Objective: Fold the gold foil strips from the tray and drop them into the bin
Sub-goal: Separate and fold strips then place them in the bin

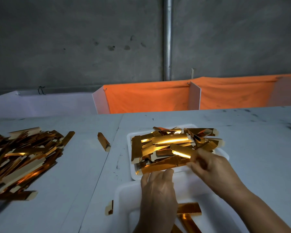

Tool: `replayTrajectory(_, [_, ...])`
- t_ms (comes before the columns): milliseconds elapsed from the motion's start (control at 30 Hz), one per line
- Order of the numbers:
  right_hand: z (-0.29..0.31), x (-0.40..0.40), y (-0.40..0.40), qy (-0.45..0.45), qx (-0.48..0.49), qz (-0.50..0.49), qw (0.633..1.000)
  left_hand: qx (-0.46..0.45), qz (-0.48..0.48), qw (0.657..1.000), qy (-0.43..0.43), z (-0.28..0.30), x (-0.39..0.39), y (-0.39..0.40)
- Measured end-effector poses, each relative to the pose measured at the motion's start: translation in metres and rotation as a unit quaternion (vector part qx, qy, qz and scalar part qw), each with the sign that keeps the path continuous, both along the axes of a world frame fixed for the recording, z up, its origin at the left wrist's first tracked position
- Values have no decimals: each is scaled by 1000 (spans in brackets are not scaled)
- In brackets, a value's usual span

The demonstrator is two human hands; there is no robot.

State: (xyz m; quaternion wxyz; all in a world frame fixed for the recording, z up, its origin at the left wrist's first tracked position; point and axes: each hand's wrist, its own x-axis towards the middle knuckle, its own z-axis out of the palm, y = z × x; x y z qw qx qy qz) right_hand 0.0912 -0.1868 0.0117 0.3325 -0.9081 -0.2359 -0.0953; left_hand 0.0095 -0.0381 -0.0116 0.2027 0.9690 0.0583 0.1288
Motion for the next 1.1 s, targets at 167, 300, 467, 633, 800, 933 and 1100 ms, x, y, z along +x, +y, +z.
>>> replayTrajectory(167, [-3,22,4,-88,-112,-99,985,6,5,1000,2,0,1,0])
replayTrajectory(300, [-12,36,6,1,-125,-86,988,14,-4,1000,13,1,3,-1])
replayTrajectory(467, [-11,40,1,-144,-209,-69,965,6,0,1000,-4,-1,4,2])
replayTrajectory(633, [0,21,-6,-6,103,-52,993,-62,2,998,-28,2,0,0])
replayTrajectory(800, [2,-5,-14,480,403,105,772,-403,-53,913,-37,11,-2,2])
replayTrajectory(933, [-4,-22,-3,575,383,175,701,-591,-153,792,-12,13,-3,7])
replayTrajectory(1100, [5,-28,8,580,346,170,718,-561,-130,815,-63,12,-5,5])
